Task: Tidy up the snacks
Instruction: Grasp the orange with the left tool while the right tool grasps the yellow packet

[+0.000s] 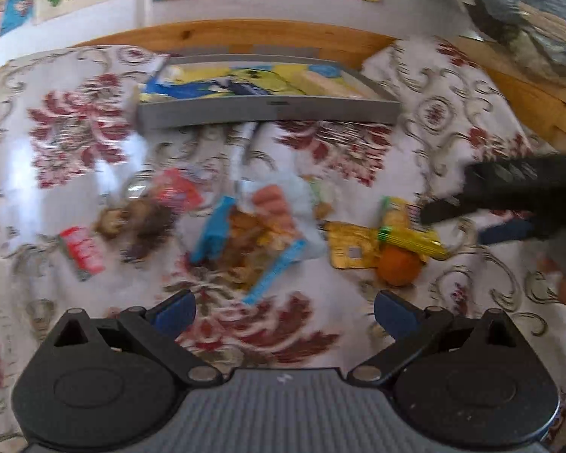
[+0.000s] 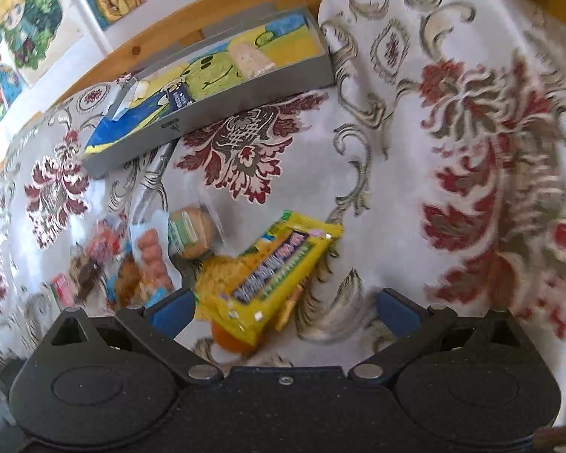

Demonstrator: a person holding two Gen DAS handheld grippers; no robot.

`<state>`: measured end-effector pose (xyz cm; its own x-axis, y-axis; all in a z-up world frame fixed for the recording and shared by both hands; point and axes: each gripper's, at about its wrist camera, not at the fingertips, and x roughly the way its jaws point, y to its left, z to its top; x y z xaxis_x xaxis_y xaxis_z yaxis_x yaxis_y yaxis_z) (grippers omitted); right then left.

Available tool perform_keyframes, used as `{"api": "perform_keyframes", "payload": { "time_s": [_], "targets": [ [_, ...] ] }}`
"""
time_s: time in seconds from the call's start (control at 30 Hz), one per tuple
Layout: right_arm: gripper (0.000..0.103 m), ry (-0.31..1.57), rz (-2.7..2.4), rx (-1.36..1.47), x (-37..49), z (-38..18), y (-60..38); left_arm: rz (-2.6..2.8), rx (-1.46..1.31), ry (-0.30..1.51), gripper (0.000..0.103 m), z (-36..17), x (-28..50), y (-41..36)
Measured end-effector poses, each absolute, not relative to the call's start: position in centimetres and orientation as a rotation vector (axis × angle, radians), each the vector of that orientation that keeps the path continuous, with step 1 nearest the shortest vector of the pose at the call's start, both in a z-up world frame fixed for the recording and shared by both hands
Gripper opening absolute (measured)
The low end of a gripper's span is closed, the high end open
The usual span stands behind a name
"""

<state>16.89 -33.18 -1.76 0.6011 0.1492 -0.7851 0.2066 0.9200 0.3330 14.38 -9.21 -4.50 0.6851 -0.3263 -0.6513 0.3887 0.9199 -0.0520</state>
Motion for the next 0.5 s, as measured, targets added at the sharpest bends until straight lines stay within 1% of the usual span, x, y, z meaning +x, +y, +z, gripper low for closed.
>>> {"api": "perform_keyframes", "payload": {
  "time_s": [0.13, 0.4, 0.47, 0.5],
  "targets": [
    [0.102, 0.962, -0.001, 0.427, 19.0, -2.5, -32.9, -0.475, 0.129, 0.694, 0.102, -5.3, 14.6, -11.5],
    [0.102, 1.006, 0.012, 0.265, 21.9, -3.7, -30.7, -0.582, 0.239, 0.673, 0.102, -6.9, 15.6, -15.9],
    [0.101, 1.013, 0.016, 0.217, 22.2, -4.0, -30.2, -0.599, 0.254, 0.668, 0.102, -7.2, 15.8, -16.4],
    [0.096, 1.014, 0.017, 0.186, 22.2, -4.1, -30.1, -0.607, 0.259, 0.668, 0.102, -7.3, 15.9, -16.5]
  ]
}}
